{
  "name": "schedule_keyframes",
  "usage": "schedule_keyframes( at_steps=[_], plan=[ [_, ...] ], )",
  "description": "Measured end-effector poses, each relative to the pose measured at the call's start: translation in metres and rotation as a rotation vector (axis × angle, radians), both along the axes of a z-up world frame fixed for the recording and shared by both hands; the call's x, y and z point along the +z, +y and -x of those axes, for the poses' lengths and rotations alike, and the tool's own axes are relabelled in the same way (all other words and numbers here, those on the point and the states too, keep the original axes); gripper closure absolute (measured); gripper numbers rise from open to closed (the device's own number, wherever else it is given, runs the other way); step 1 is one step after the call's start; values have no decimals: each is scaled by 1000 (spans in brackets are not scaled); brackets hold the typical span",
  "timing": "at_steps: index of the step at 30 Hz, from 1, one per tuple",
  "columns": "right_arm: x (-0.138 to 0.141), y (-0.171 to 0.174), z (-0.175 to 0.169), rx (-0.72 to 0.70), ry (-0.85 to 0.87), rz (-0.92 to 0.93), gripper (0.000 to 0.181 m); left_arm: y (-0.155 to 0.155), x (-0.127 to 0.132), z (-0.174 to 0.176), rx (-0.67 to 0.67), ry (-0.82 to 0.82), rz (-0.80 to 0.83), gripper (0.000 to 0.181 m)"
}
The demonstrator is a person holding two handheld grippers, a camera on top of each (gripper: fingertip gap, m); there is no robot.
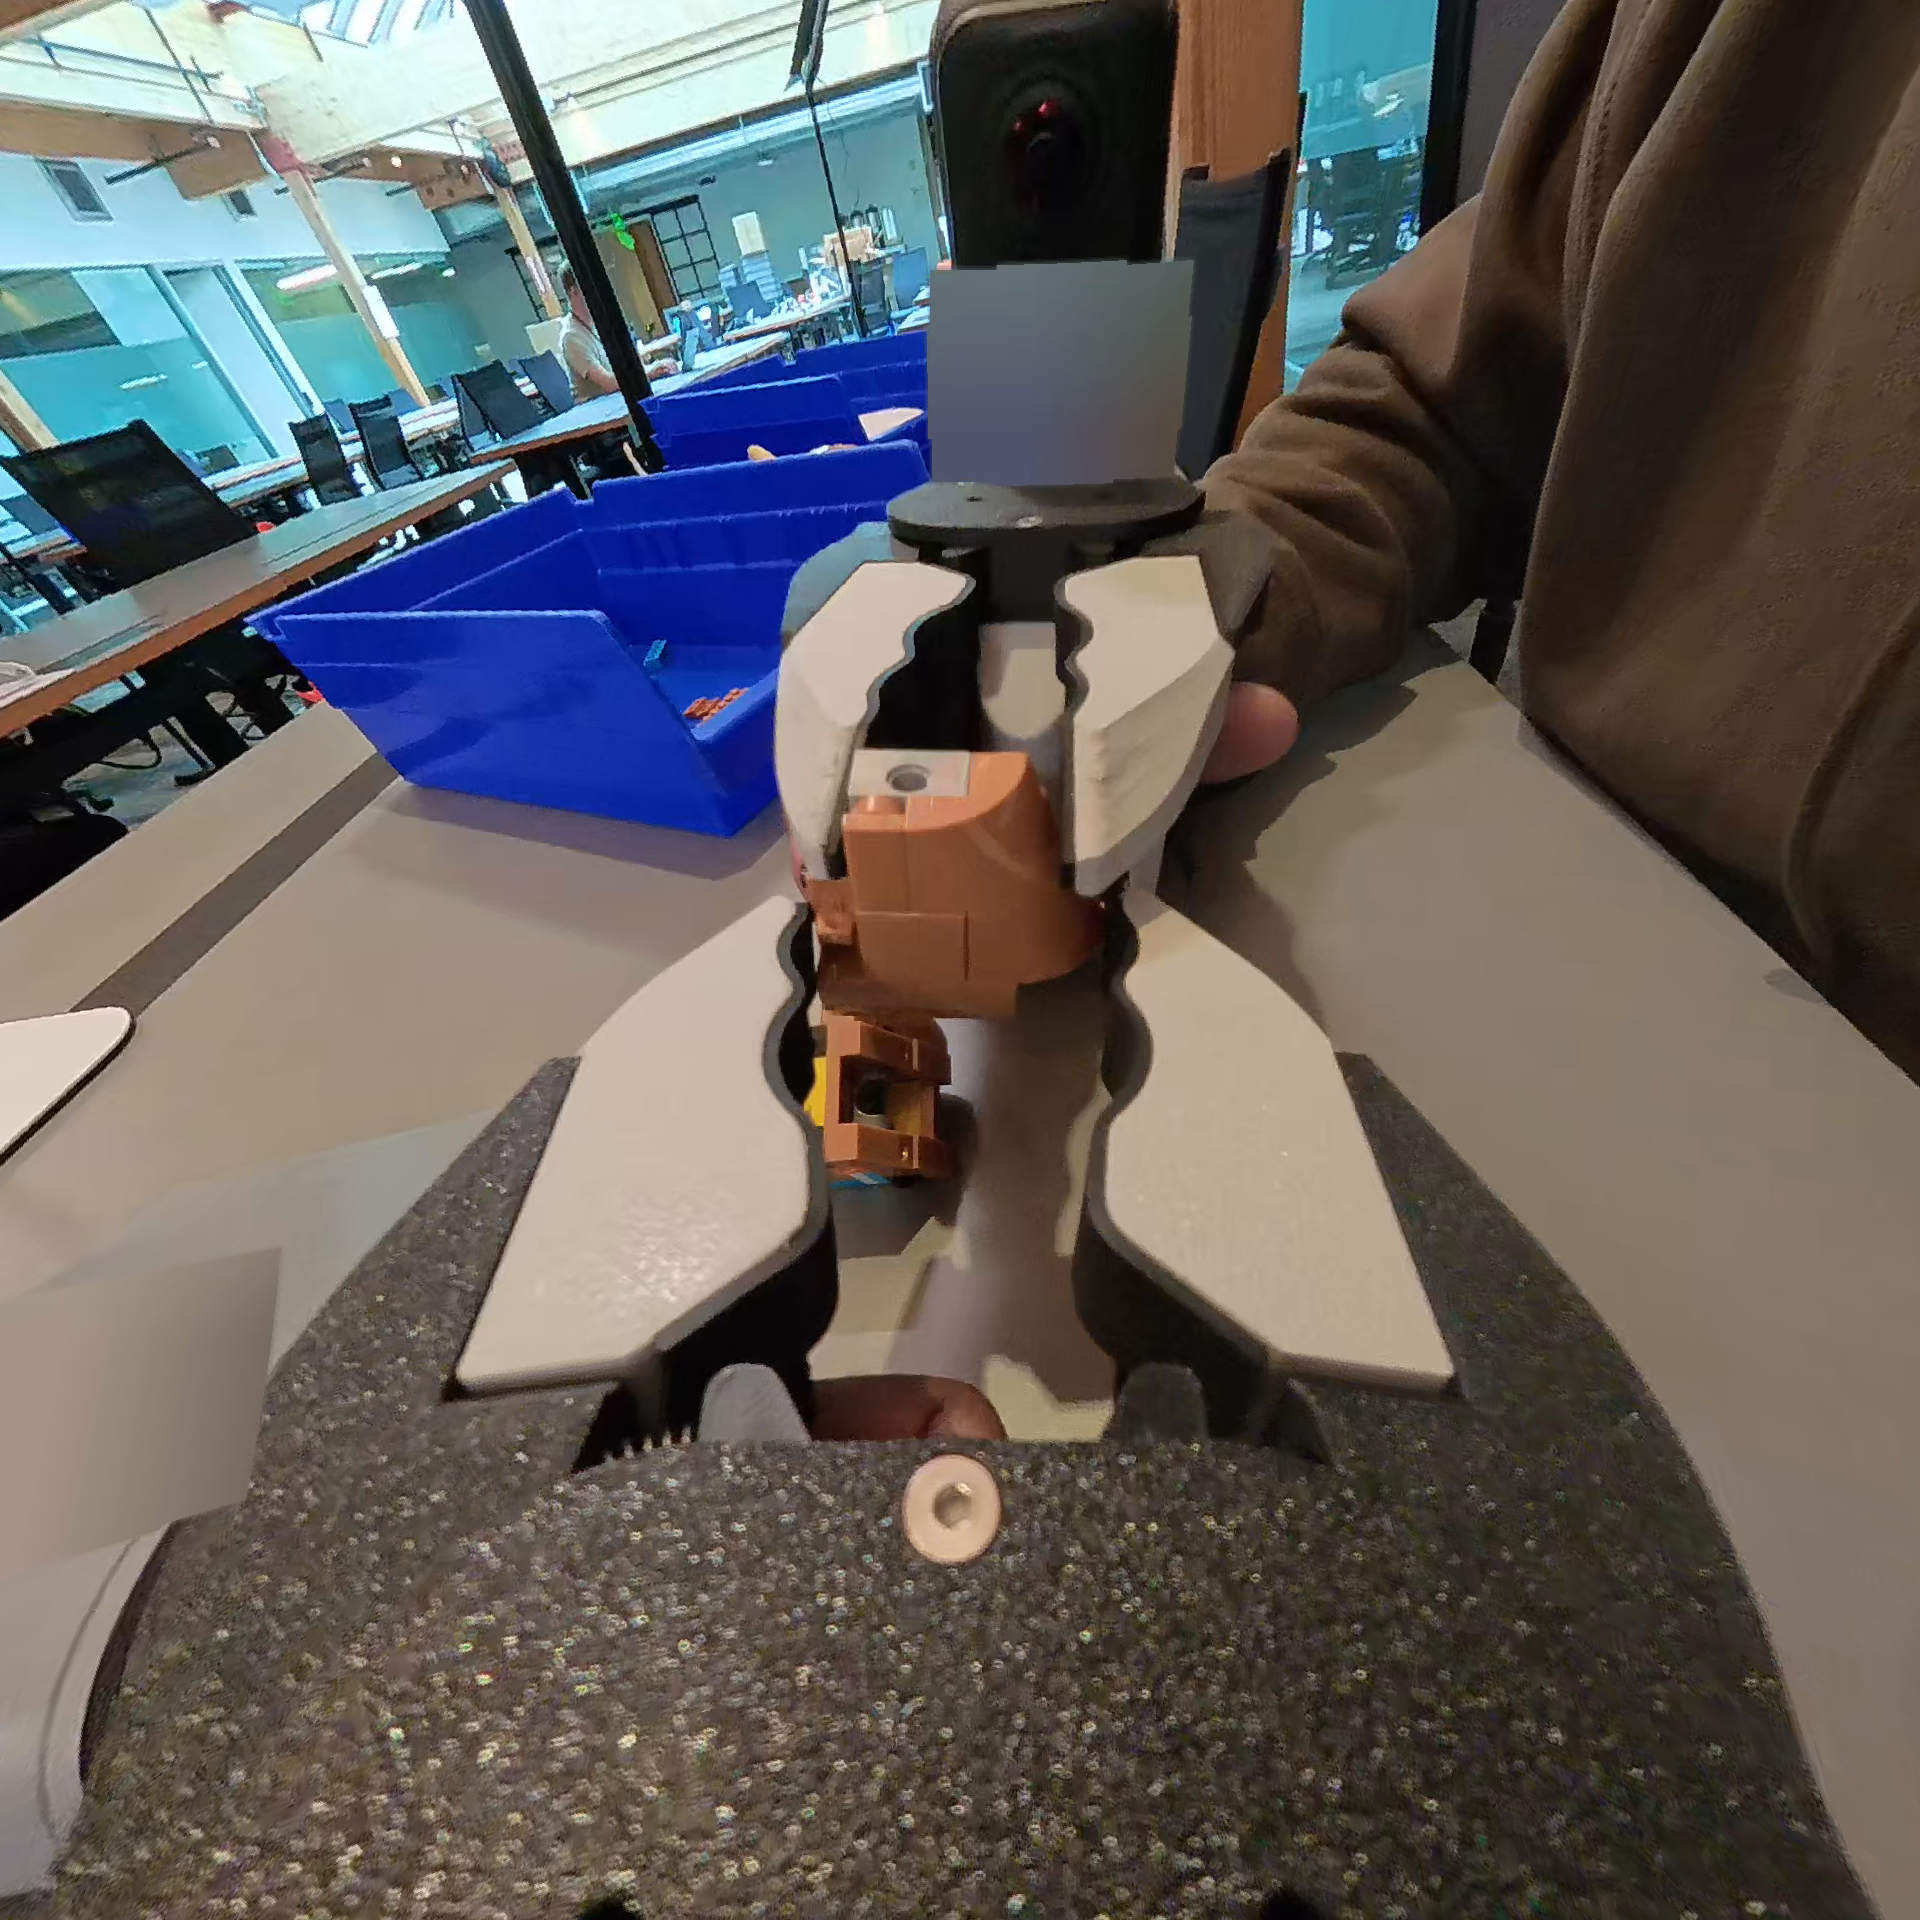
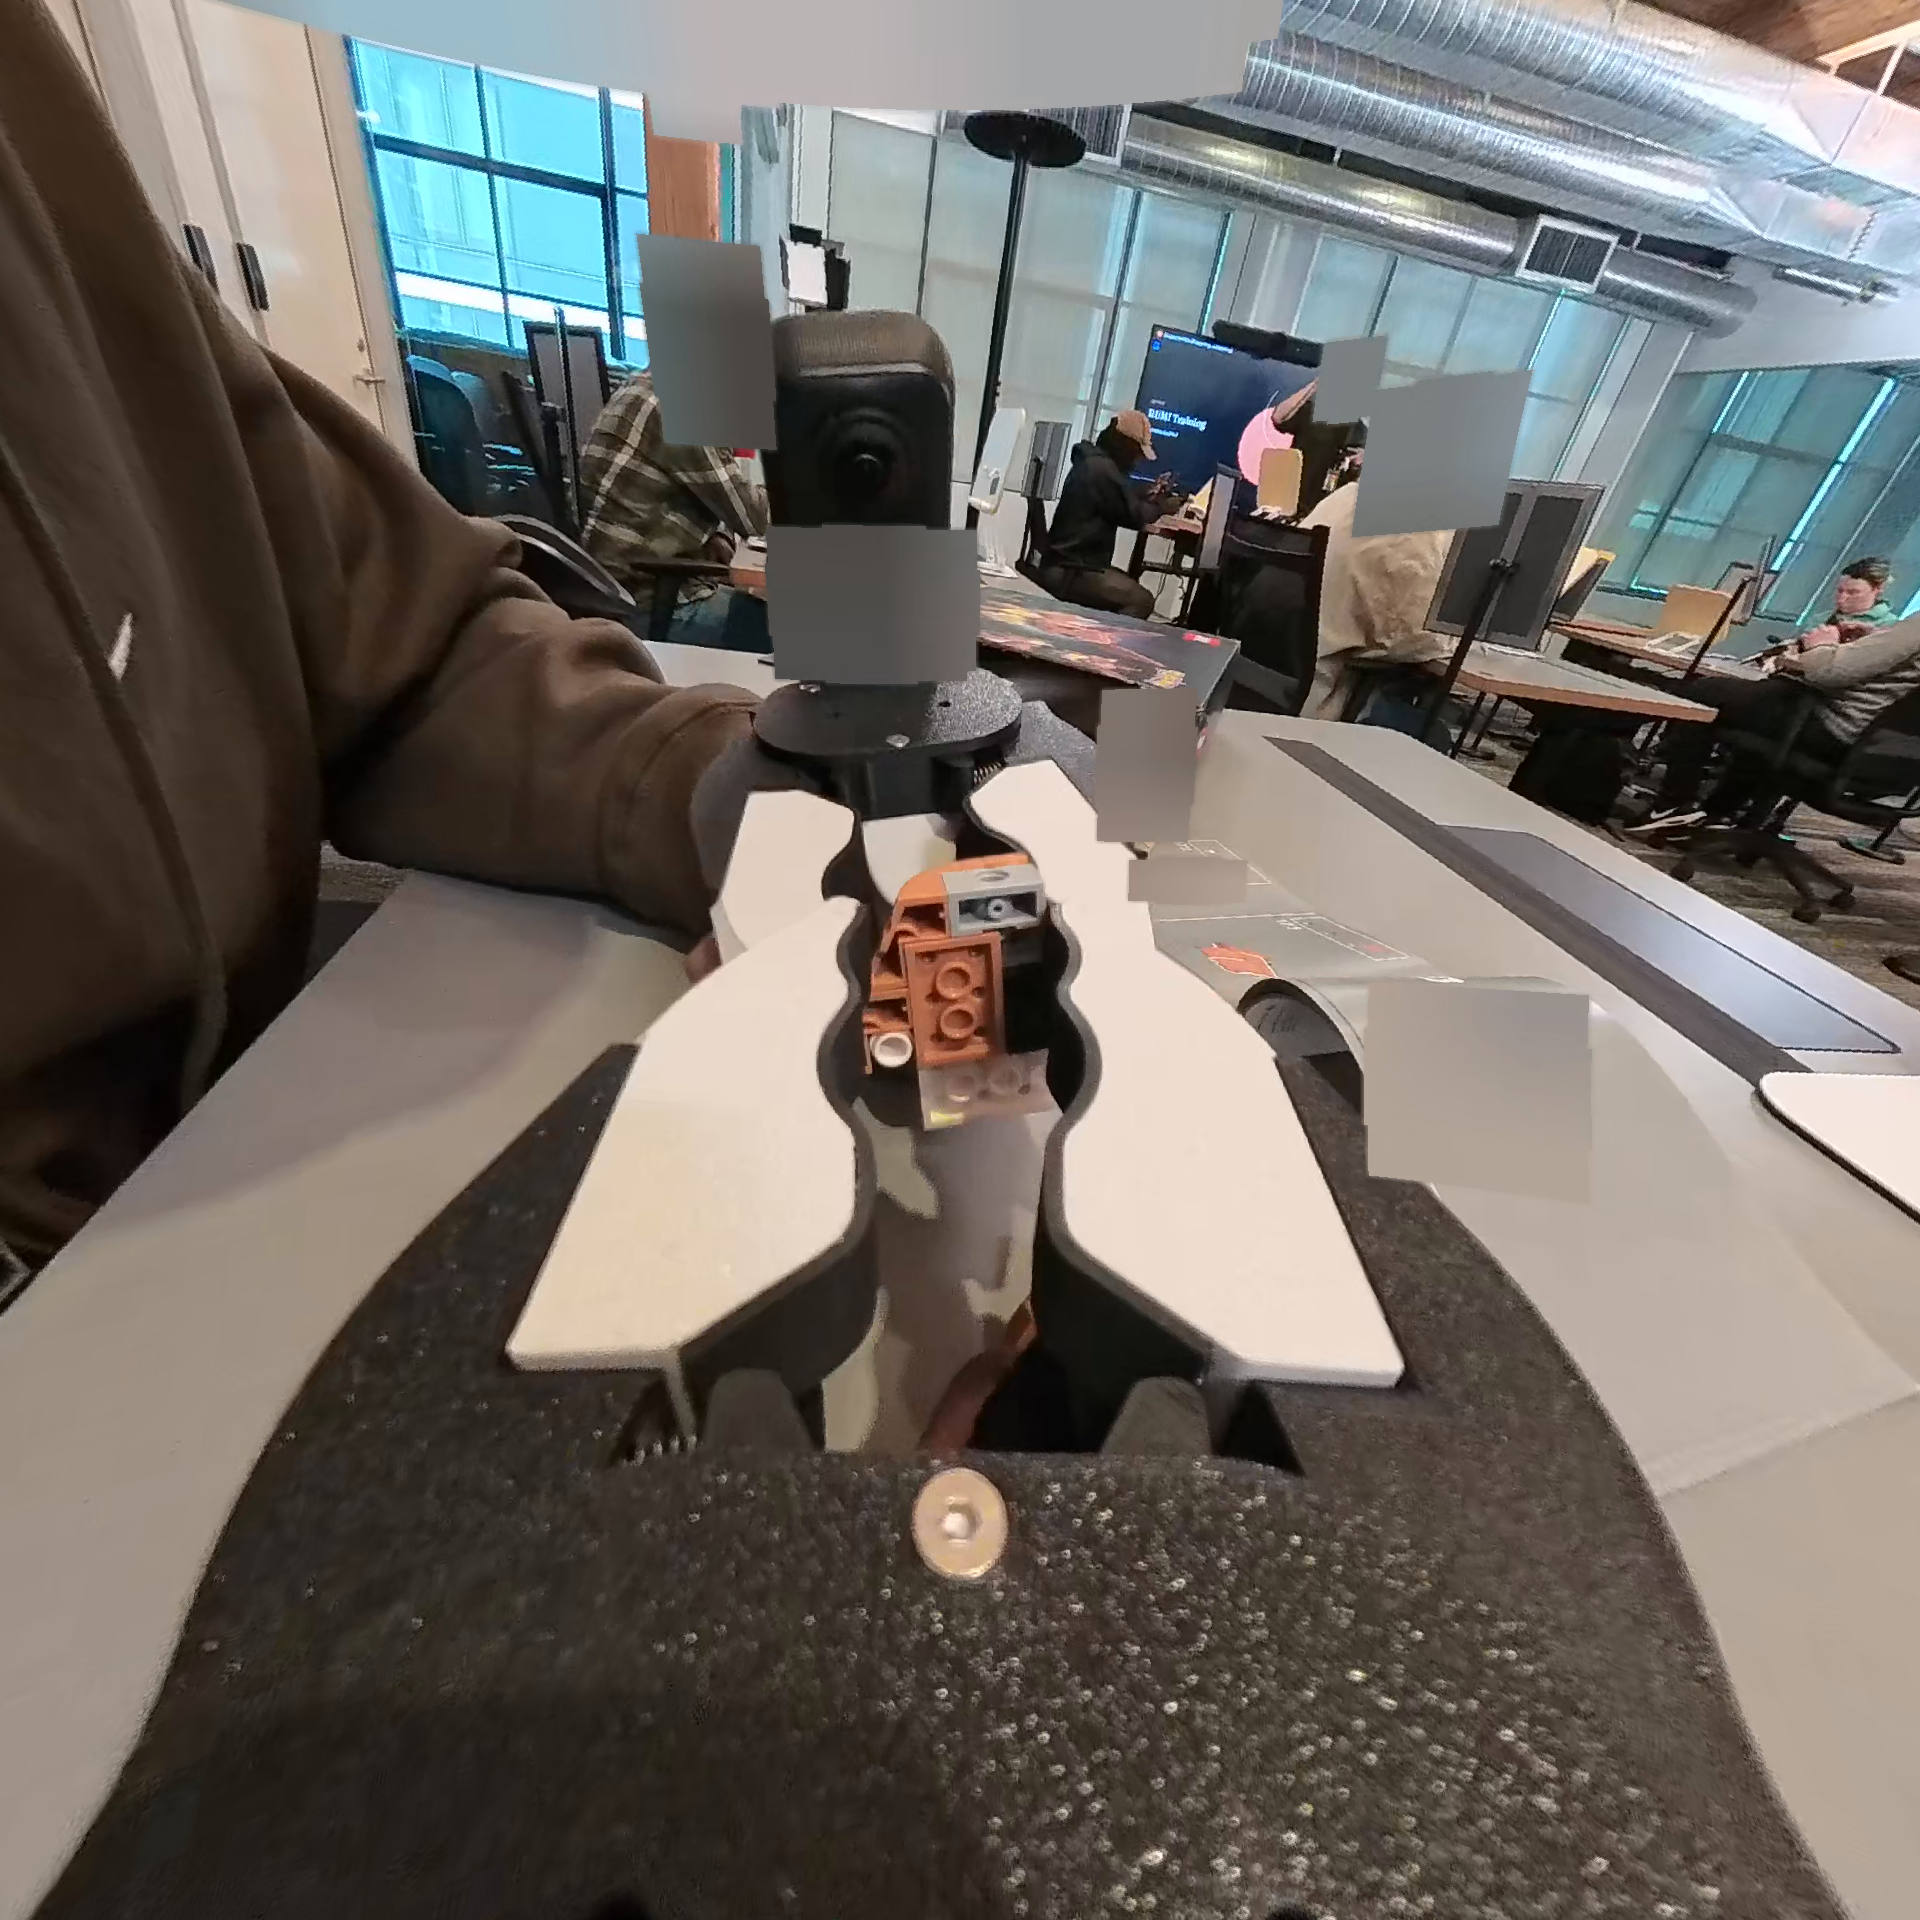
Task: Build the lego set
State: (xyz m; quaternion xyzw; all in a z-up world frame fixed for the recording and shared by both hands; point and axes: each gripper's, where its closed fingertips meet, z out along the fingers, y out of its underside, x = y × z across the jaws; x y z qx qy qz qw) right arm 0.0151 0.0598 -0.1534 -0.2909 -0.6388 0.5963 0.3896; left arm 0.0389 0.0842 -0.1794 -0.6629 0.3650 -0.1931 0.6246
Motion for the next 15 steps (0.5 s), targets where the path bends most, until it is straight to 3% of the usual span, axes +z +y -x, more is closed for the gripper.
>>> schedule_keyframes(
  at_steps=[8,12,15],
  plan=[
    [-4,13,1,-33,-41,-89,135,5,-18,12,63,116,62,128],
    [-38,49,6,-151,-222,-292,126,4,-33,29,93,185,153,128],
    [-64,58,4,-133,-392,-364,120,6,-38,40,123,200,194,128]
  ],
)
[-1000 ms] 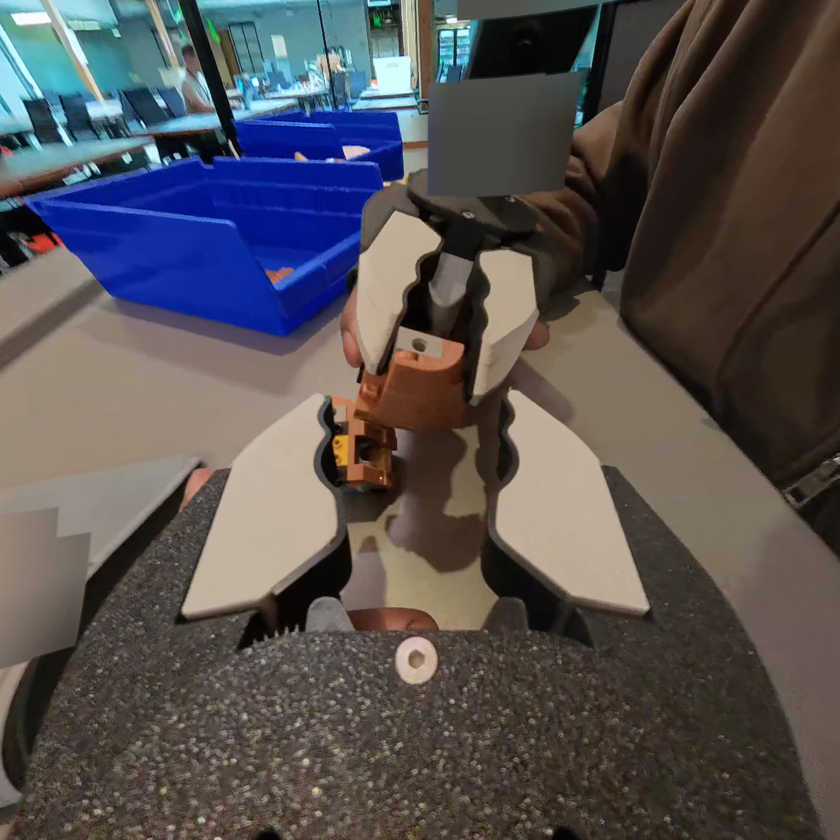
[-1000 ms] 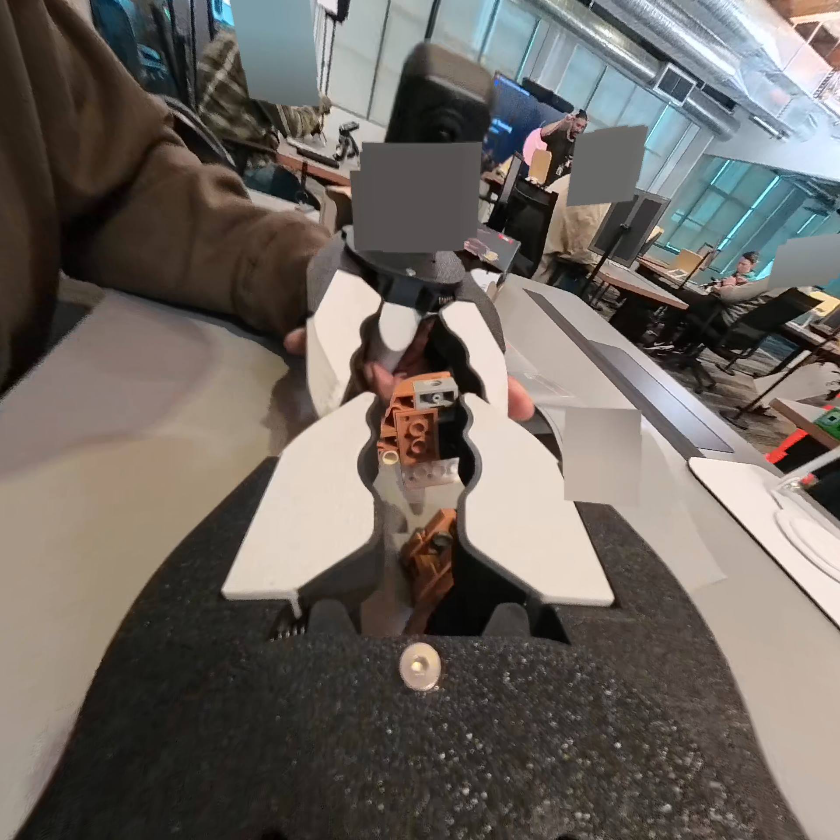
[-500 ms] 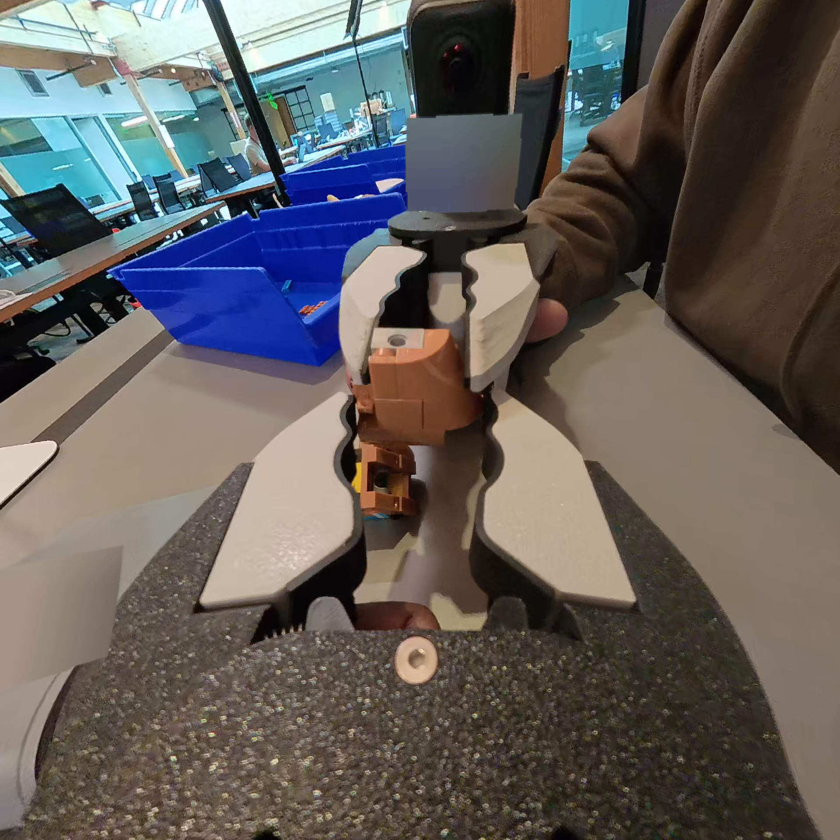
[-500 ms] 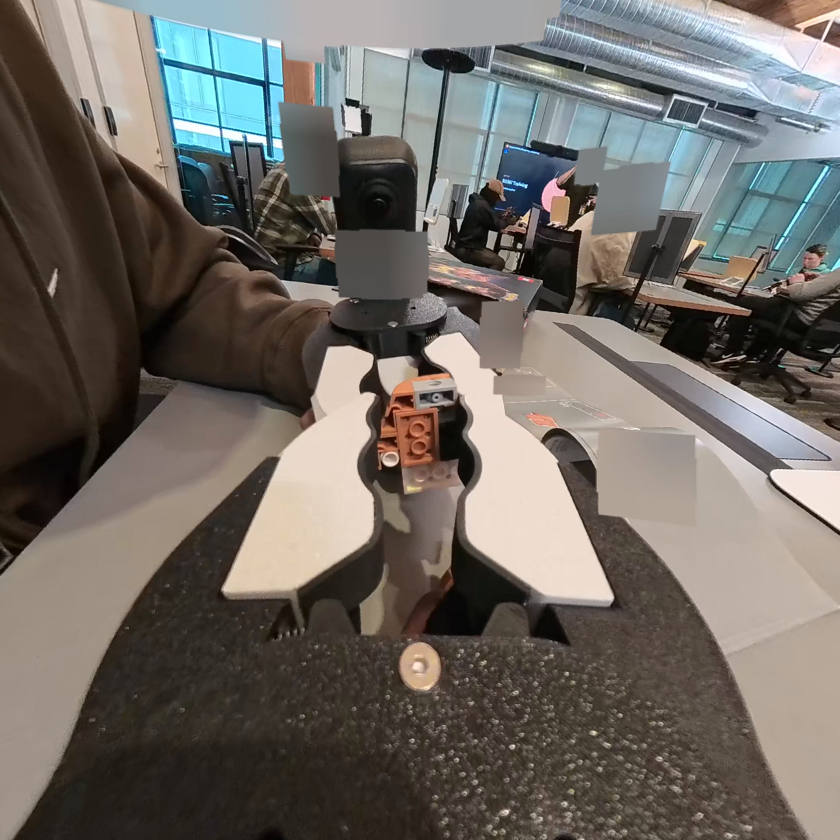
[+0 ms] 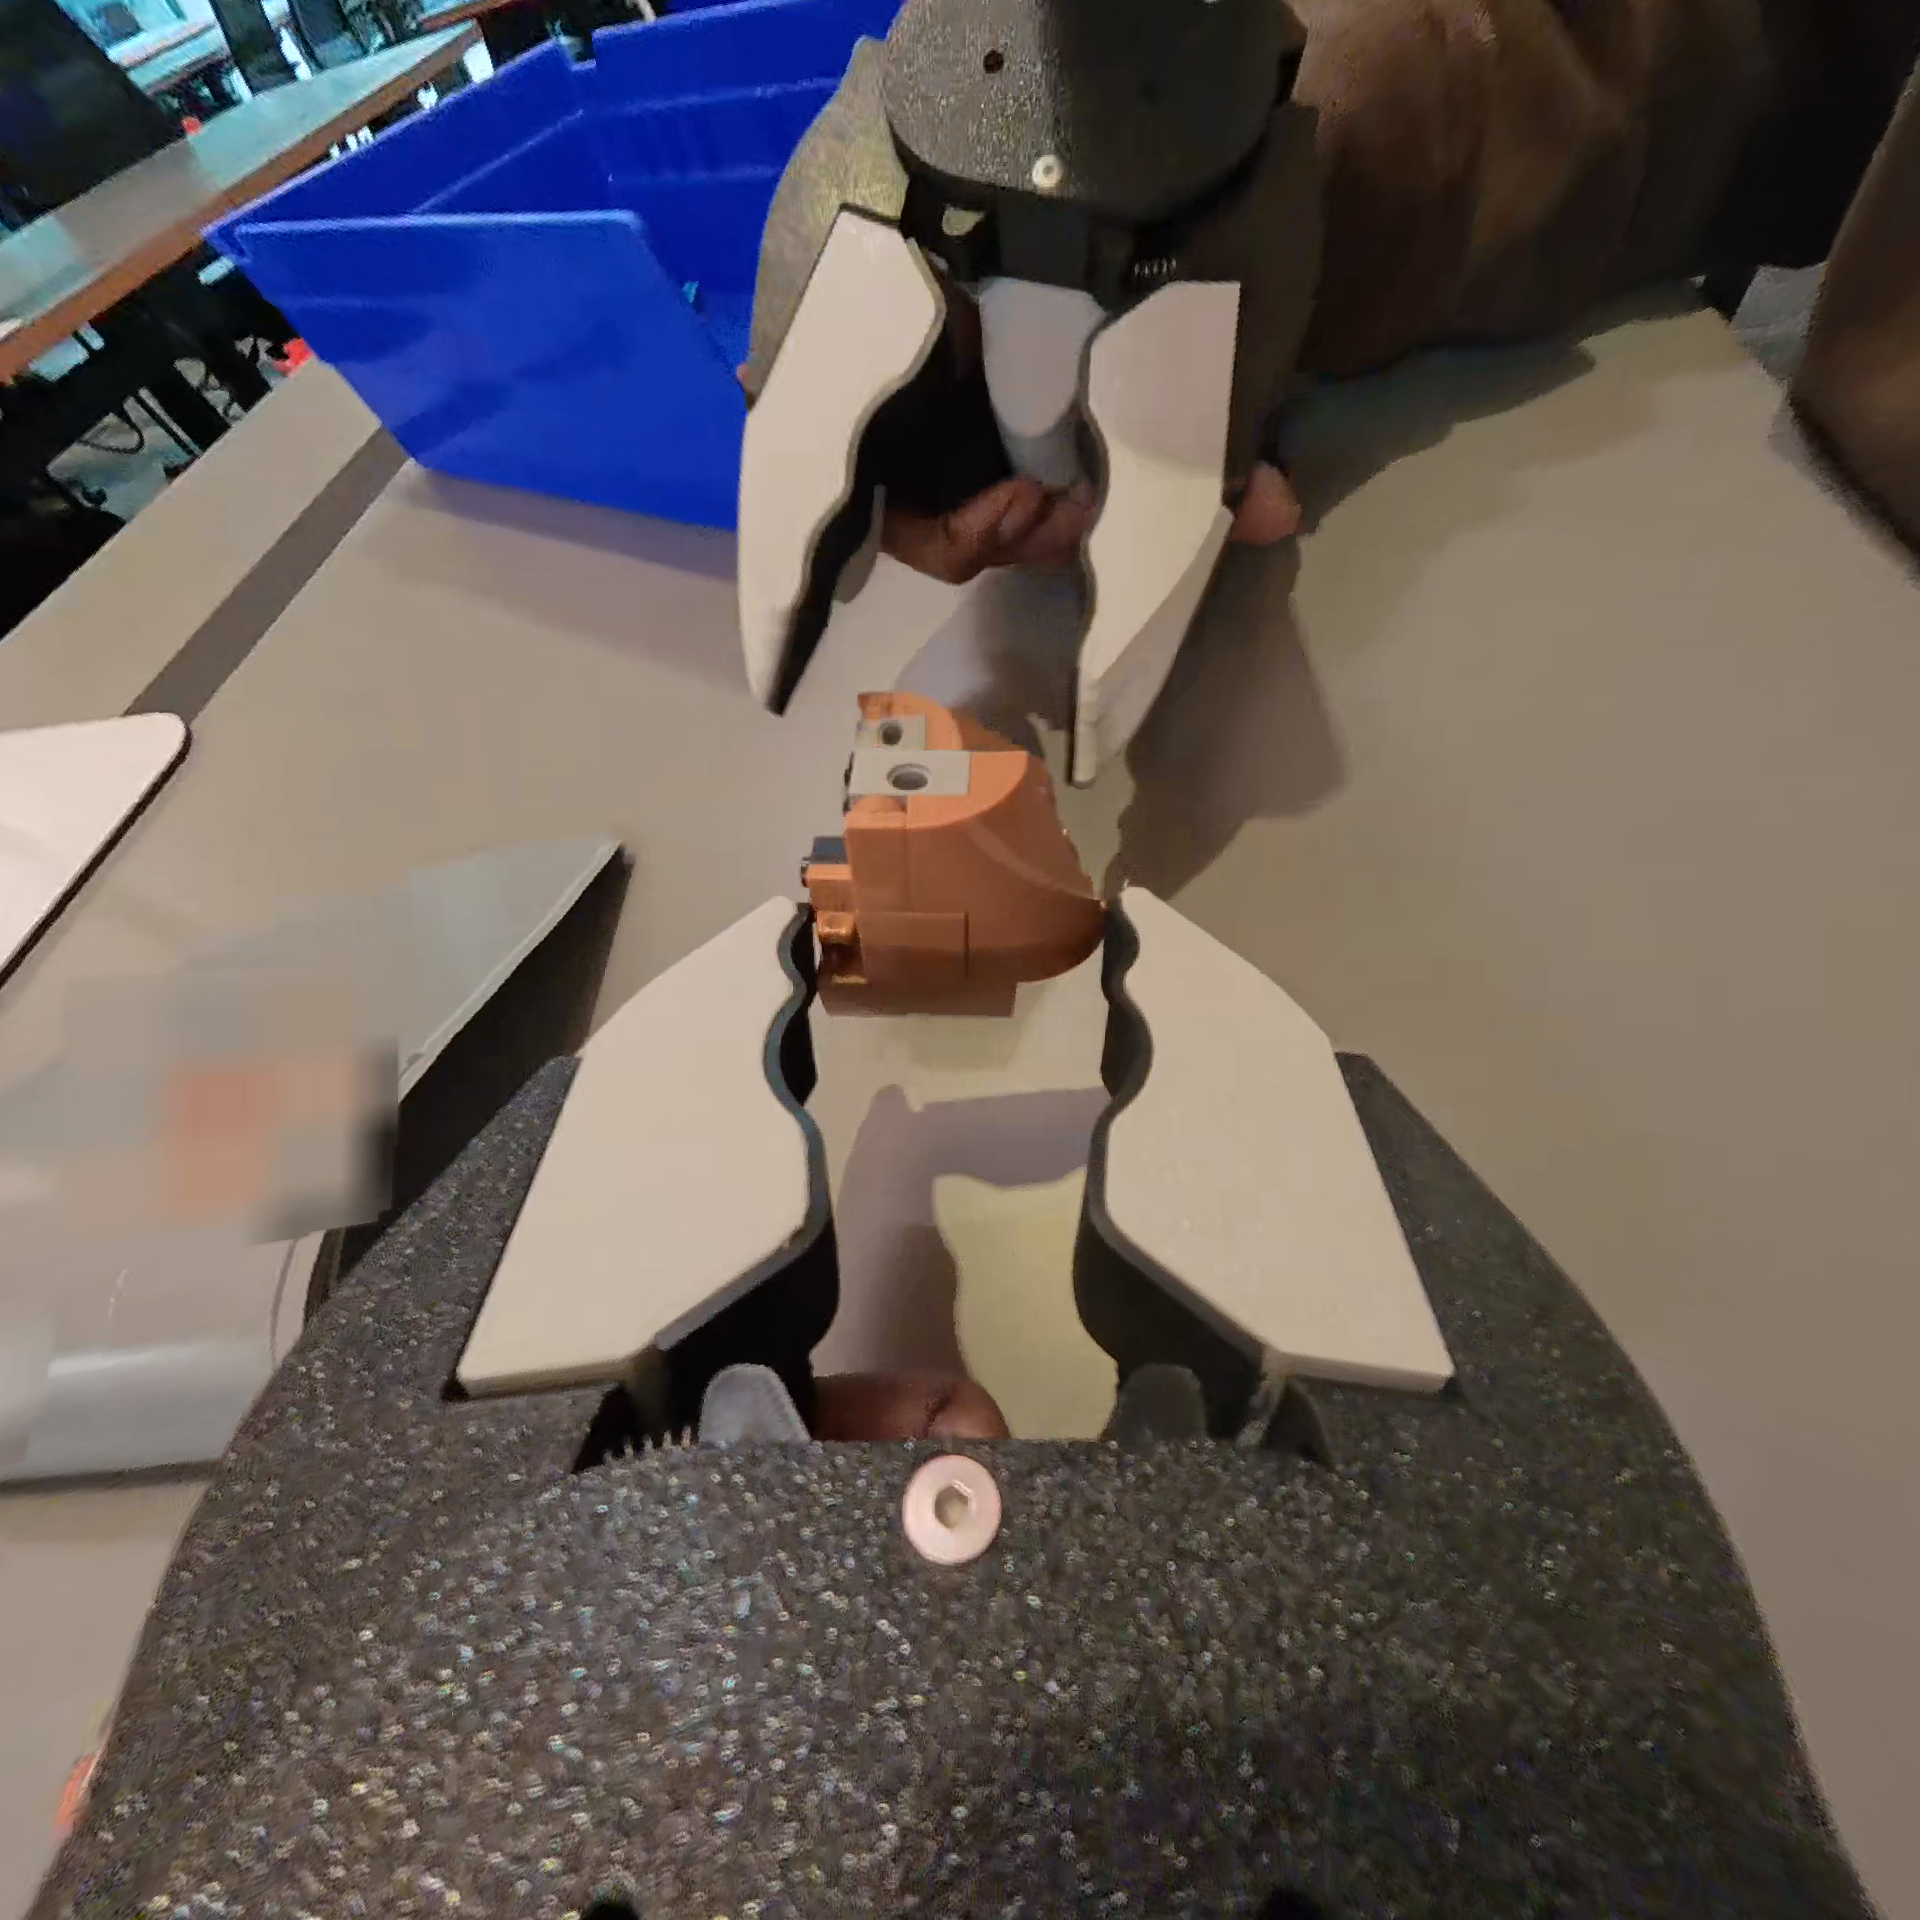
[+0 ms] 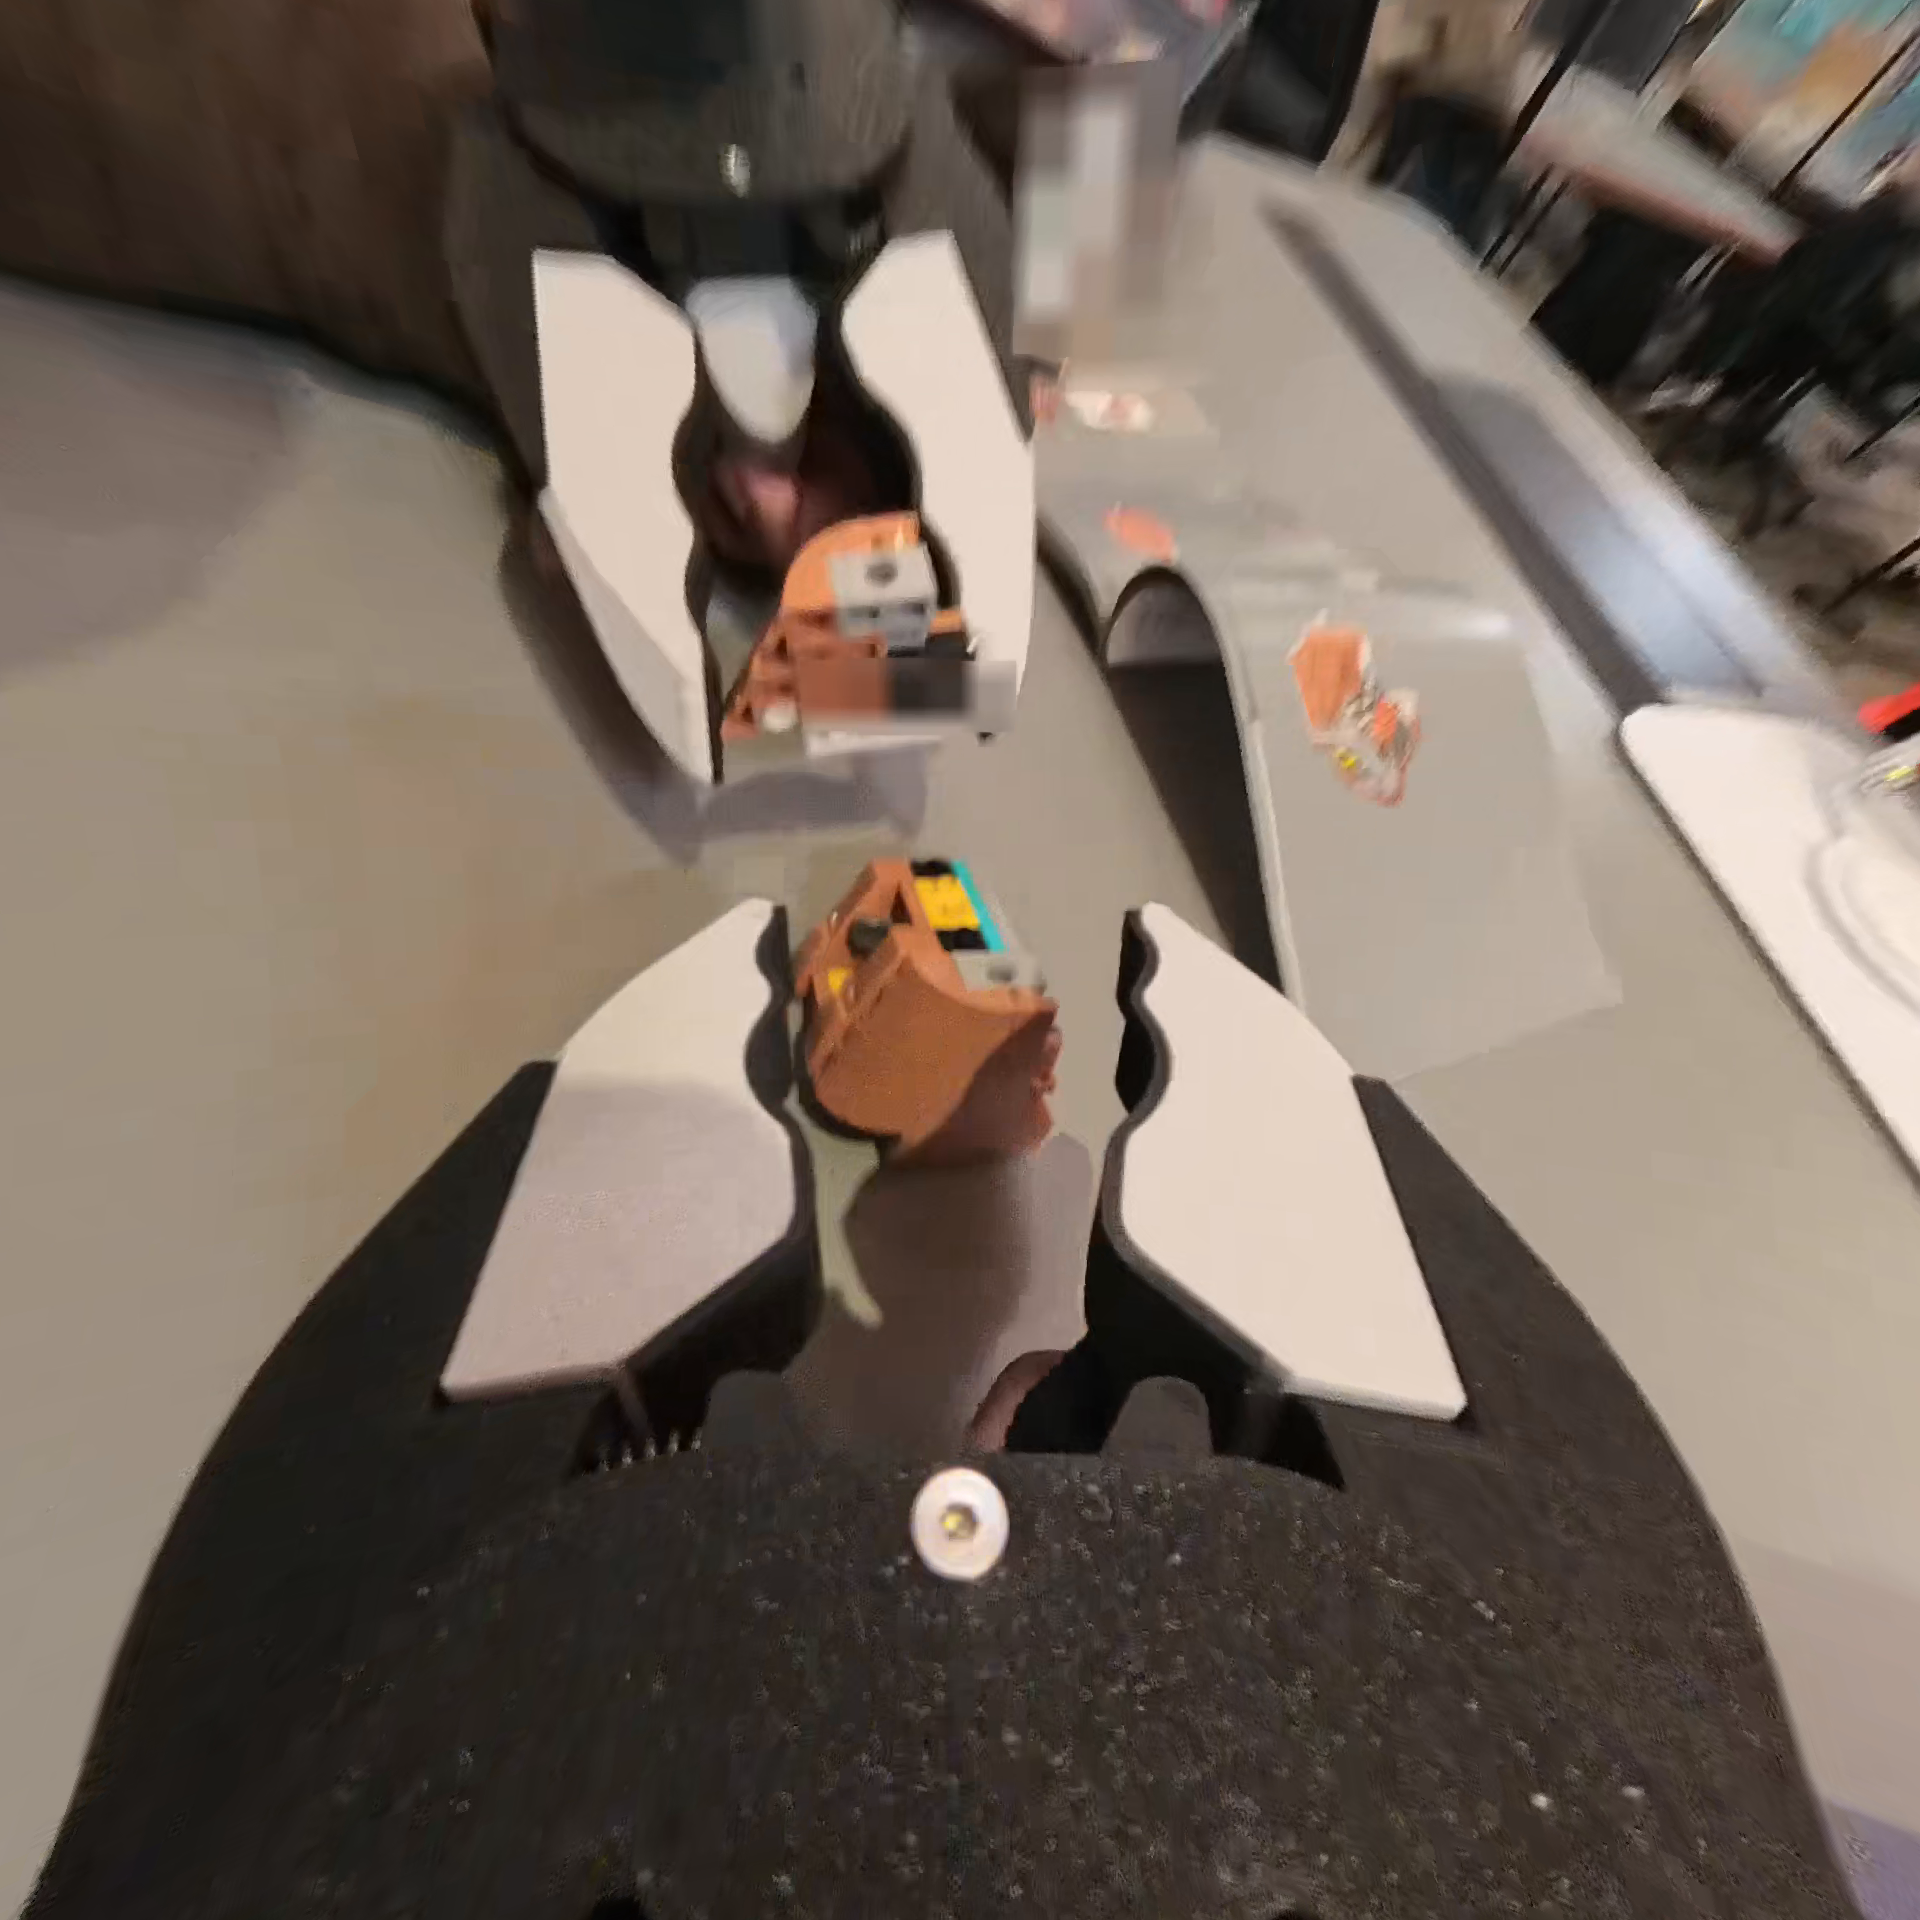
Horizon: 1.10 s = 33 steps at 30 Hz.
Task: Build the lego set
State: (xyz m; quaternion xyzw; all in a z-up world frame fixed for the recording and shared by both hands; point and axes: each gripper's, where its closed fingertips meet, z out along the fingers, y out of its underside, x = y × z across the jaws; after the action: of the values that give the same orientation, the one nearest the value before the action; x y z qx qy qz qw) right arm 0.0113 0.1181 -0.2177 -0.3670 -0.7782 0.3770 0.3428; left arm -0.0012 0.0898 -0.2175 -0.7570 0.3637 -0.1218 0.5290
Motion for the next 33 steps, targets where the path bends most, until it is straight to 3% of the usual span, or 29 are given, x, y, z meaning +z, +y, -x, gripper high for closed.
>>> schedule_keyframes(
  at_steps=[4,11,15,19,22,27,33],
  plan=[
    [-23,3,-4,15,-174,-69,110,1,-2,4,12,4,21,128],
    [-38,3,-2,-65,-335,-14,106,0,-7,5,13,35,40,128],
    [-43,7,5,-127,-347,-13,121,-1,-10,5,11,47,54,128],
    [-41,8,8,-120,-293,5,122,-2,-10,7,13,35,61,128],
    [-22,1,10,-77,-180,77,122,-2,-3,9,14,-24,50,128],
    [21,-20,5,2,14,368,122,-6,29,0,-27,-238,-14,128],
    [48,-33,-3,-21,148,537,122,-16,52,-19,-77,-290,-10,128]
  ],
)
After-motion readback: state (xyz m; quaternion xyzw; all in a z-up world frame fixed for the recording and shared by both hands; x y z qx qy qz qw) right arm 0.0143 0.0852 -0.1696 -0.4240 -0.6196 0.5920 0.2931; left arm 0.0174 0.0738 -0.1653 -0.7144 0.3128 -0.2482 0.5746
